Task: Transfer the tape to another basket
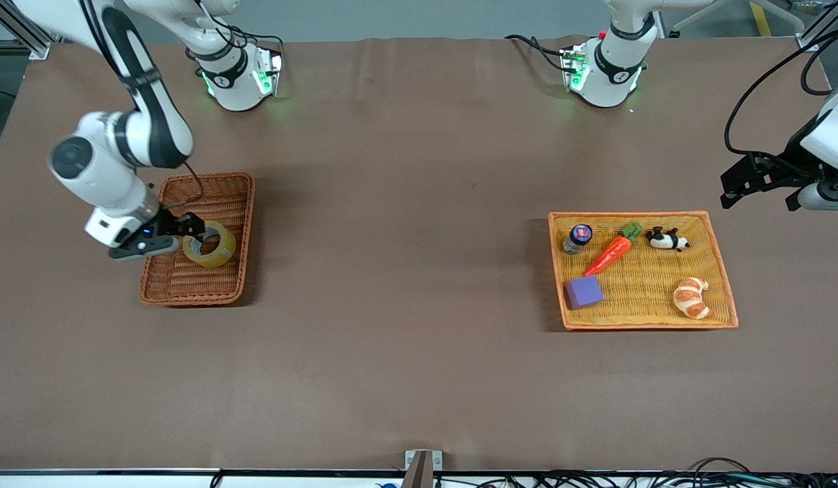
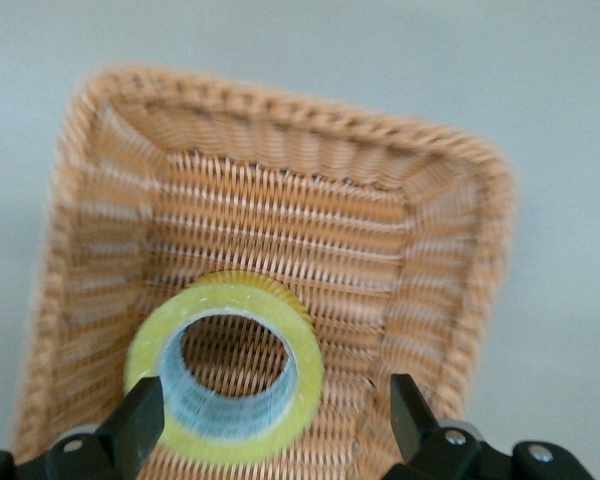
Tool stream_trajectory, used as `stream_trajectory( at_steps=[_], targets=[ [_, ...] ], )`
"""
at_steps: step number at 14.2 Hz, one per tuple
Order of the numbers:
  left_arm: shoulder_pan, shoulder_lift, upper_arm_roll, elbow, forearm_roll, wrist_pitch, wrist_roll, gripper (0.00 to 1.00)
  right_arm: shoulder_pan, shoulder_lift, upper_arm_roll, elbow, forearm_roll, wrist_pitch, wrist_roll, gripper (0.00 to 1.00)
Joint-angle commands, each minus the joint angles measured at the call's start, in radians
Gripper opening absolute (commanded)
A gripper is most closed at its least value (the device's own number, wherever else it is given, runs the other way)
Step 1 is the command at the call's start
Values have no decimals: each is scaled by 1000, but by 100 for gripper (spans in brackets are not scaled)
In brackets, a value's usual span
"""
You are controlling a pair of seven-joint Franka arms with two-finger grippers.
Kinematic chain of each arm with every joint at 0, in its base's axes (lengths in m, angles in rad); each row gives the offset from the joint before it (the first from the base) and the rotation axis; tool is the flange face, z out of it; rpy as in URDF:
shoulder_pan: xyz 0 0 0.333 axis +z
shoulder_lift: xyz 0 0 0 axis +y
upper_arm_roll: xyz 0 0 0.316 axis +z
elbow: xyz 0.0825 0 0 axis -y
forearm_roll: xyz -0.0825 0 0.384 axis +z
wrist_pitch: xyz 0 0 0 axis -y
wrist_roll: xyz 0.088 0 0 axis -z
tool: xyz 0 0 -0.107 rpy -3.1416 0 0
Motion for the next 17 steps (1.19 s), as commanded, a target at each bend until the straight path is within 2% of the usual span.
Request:
stream_trajectory(
  at_steps=[1,2,4,7,10,12,14,15,16,17],
  targets=[
    [1,-13,-45,13,11,-4,-13,100,16,-135,5,153,-6,-313,104,100],
    [1,-15,-59,13,11,-28,-41,100,25,-129,5,278,-6,-465,144,100],
    [3,-15,-68,12,11,-53,-58,100,28,-124,5,454,0,-635,183,100],
    [14,-21,-62,15,8,-67,-44,100,25,-132,0,523,3,-694,195,100],
    [70,-21,-57,12,-60,-67,-38,100,7,-124,-3,705,3,-822,208,100],
    [72,-20,-57,9,-68,-67,-38,100,7,-101,-3,813,-8,-913,206,100],
    [70,-21,-57,5,-66,-69,-24,100,7,-95,-1,835,3,-939,238,100],
    [70,-21,-57,4,-66,-69,-3,100,1,-95,-1,838,32,-944,322,100],
    [72,-21,-57,4,-66,-73,10,100,-21,-93,-6,839,106,-956,370,100],
    [72,-24,-57,7,-66,-78,13,100,-71,-87,12,839,140,-961,373,100]
  ],
)
